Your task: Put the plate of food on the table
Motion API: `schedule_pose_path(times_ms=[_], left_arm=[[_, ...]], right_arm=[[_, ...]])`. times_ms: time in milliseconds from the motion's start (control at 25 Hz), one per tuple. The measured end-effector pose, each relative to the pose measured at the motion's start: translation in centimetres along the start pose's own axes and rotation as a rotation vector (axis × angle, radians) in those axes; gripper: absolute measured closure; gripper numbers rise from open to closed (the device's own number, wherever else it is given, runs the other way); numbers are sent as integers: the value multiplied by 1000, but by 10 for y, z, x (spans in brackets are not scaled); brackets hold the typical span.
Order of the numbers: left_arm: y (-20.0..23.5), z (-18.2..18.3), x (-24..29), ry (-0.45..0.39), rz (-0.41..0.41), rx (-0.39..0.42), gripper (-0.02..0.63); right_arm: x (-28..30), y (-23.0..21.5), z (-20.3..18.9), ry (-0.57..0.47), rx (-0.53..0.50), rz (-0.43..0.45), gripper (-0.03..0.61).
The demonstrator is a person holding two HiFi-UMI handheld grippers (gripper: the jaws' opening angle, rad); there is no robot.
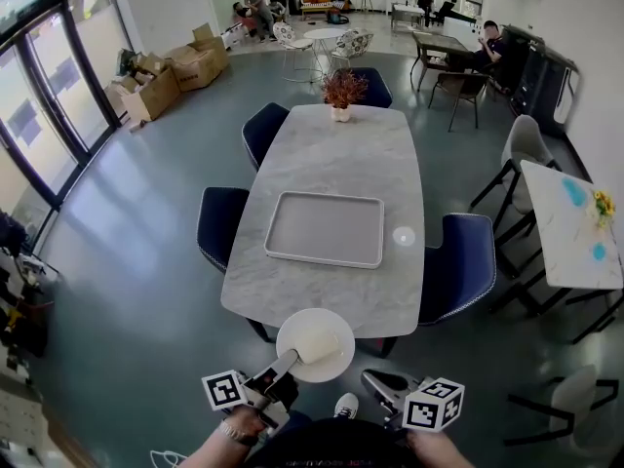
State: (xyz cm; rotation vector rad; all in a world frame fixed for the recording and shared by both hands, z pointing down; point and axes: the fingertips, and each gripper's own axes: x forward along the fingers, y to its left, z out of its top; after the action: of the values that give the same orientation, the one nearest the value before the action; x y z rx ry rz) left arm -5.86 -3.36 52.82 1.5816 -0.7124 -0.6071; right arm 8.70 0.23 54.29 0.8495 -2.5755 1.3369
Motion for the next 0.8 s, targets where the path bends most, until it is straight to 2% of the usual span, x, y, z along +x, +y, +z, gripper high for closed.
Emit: schedule_pose_path(times_ms=[400, 800], left_arm=[[-3, 13, 29, -7, 10, 13, 577], [11, 59, 62, 59, 26, -2, 577]], right_arm=[[-8, -19, 18, -17, 27, 4, 566], [18, -36, 45, -64, 65, -43, 566]])
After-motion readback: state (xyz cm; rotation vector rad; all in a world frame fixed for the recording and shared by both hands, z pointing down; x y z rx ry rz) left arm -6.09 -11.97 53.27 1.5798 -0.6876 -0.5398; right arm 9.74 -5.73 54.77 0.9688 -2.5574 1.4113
